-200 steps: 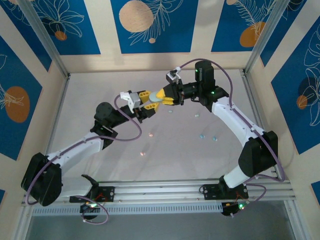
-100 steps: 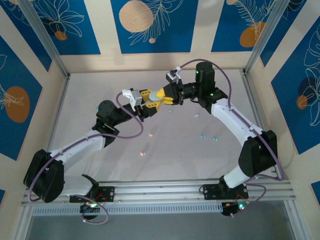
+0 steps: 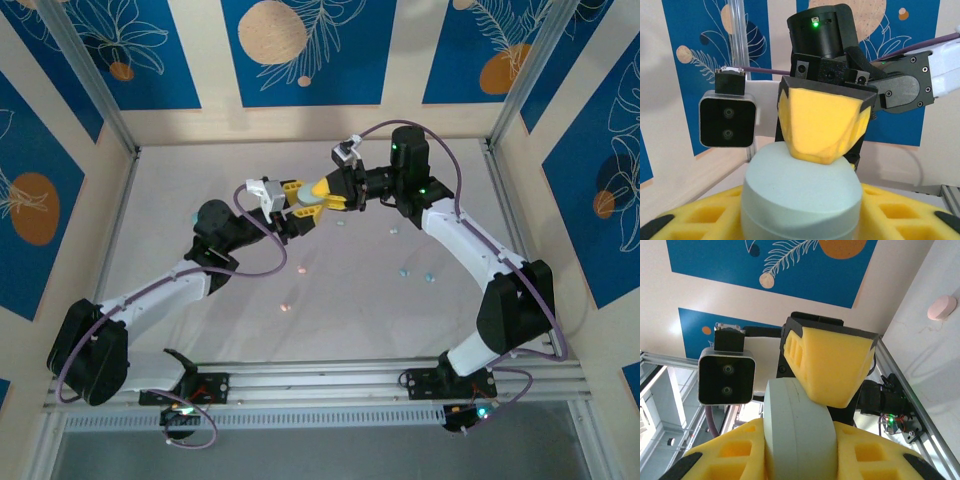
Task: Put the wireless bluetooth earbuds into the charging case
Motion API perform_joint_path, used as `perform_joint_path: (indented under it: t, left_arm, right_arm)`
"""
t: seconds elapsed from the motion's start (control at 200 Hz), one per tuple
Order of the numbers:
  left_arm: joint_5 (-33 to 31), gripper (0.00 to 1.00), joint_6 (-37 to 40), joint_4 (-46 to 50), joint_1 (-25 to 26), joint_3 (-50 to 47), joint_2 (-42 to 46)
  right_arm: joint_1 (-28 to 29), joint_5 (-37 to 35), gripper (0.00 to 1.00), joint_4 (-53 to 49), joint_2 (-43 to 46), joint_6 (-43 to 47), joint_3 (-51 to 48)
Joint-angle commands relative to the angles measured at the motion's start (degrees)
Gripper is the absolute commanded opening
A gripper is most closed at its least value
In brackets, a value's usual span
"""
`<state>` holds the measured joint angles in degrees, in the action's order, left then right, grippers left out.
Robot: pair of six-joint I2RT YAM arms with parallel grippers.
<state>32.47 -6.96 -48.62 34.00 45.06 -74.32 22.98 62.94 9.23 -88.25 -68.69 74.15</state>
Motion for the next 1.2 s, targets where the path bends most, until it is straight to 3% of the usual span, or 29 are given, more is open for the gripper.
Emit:
perform_joint_path:
  t: [0.0, 0.155, 0.33, 0.475, 0.97, 1.196]
  left_arm:
    - [0.53, 0.46, 0.72, -1.42, 0.34, 1.09, 1.12]
    - [0.78, 0.42, 0.79, -1.39, 0.29, 1.13, 1.11]
    - [0.97, 0.5, 1.18, -0.73, 0.34, 1.0, 1.17]
    - [0.67, 0.41, 1.29, -0.86, 0.29, 1.16, 1.28]
    - [0.7, 0.48, -0.3, -2.53, 0.33, 1.51, 0.53]
    - [0.79, 0.44, 0.11, -1.04, 0.3, 1.63, 0.7]
  right_arm:
    - [0.15, -0.52, 0.17, 0.65, 1.94, -0.75, -0.93]
    - [0.16, -0.59, 0.17, 0.79, 2.03, -0.97, -1.03]
    - [0.1, -0.34, 0.17, 1.62, 2.13, -1.7, -0.78]
    - [0.01, -0.35, 0.18, 1.46, 2.11, -1.71, -0.78]
    - [0.01, -0.53, 0.18, 0.71, 2.11, -0.75, -1.51]
    - [-0.04, -0.45, 0.18, 0.82, 2.08, -0.69, -1.12]
